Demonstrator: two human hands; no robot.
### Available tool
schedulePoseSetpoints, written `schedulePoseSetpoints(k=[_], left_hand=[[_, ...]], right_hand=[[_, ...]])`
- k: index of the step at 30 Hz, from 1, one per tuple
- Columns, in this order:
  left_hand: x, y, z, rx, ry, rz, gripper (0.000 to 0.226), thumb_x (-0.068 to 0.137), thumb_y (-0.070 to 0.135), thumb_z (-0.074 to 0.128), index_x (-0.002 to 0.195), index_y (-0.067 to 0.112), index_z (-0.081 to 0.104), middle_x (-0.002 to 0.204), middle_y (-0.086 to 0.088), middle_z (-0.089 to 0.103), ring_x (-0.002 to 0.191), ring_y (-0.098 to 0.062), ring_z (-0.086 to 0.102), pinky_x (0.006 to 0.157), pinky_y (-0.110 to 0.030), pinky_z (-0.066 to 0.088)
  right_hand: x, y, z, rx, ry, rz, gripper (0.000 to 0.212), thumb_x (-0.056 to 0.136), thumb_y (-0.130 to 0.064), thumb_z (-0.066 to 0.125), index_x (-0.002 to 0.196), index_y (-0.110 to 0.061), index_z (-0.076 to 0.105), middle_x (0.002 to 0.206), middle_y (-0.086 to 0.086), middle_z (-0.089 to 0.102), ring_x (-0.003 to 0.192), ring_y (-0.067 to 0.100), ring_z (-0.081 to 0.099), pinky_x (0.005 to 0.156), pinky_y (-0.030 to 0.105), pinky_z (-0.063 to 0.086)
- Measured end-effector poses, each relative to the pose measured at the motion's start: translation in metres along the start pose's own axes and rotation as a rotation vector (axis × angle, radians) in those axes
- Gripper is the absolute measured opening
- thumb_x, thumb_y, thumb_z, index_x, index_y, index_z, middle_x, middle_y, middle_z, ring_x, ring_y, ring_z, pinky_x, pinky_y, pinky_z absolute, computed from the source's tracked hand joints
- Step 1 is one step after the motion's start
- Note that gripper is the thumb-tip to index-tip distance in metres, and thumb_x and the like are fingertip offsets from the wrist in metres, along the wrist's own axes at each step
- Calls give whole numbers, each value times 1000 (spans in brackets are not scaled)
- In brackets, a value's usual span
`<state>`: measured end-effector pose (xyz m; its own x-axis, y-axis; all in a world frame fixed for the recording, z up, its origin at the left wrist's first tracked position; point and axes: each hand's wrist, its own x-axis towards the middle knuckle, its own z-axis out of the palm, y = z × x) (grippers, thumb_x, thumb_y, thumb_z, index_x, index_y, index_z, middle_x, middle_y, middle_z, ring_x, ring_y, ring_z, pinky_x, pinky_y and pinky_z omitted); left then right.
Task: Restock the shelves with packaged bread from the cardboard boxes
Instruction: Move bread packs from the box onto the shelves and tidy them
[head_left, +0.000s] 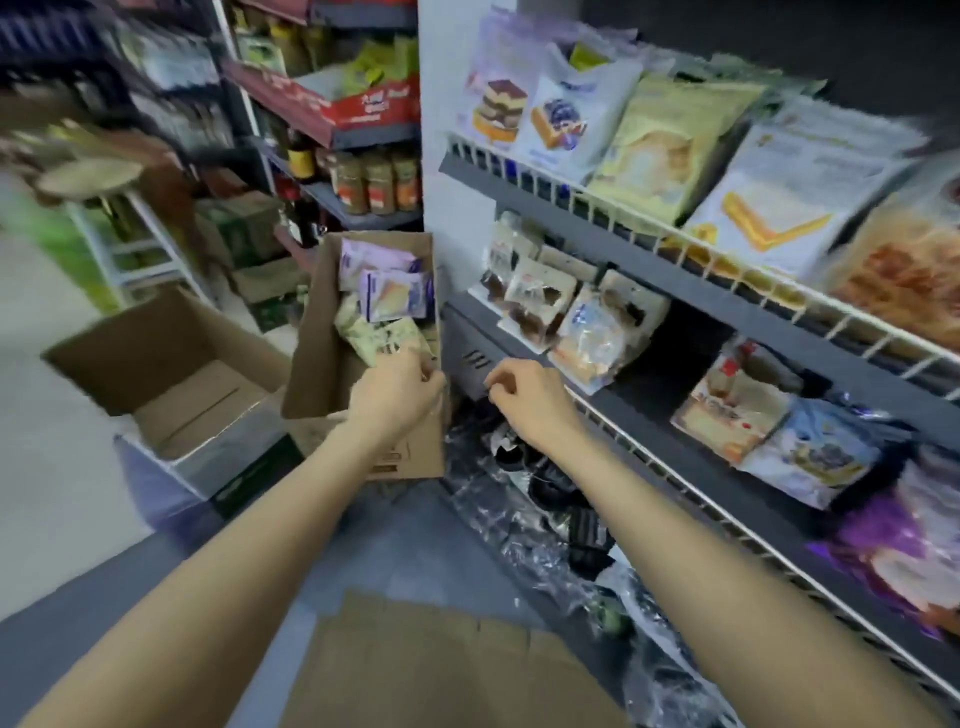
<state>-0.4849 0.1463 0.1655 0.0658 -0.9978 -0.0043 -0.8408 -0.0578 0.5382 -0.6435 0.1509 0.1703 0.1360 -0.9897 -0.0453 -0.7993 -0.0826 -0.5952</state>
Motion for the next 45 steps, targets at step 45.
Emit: schedulePoseSetpoints(k=[45], left_hand=[[184,-134,-28,75,113,154,18,95,18,48,108,7,54,111,-12,57,108,-33,53,94,-47,40]], right_hand=[[203,-80,62,-390,189,-18,72,75,-48,72,127,-10,40,122,15,57,111,34,56,80,40,45]])
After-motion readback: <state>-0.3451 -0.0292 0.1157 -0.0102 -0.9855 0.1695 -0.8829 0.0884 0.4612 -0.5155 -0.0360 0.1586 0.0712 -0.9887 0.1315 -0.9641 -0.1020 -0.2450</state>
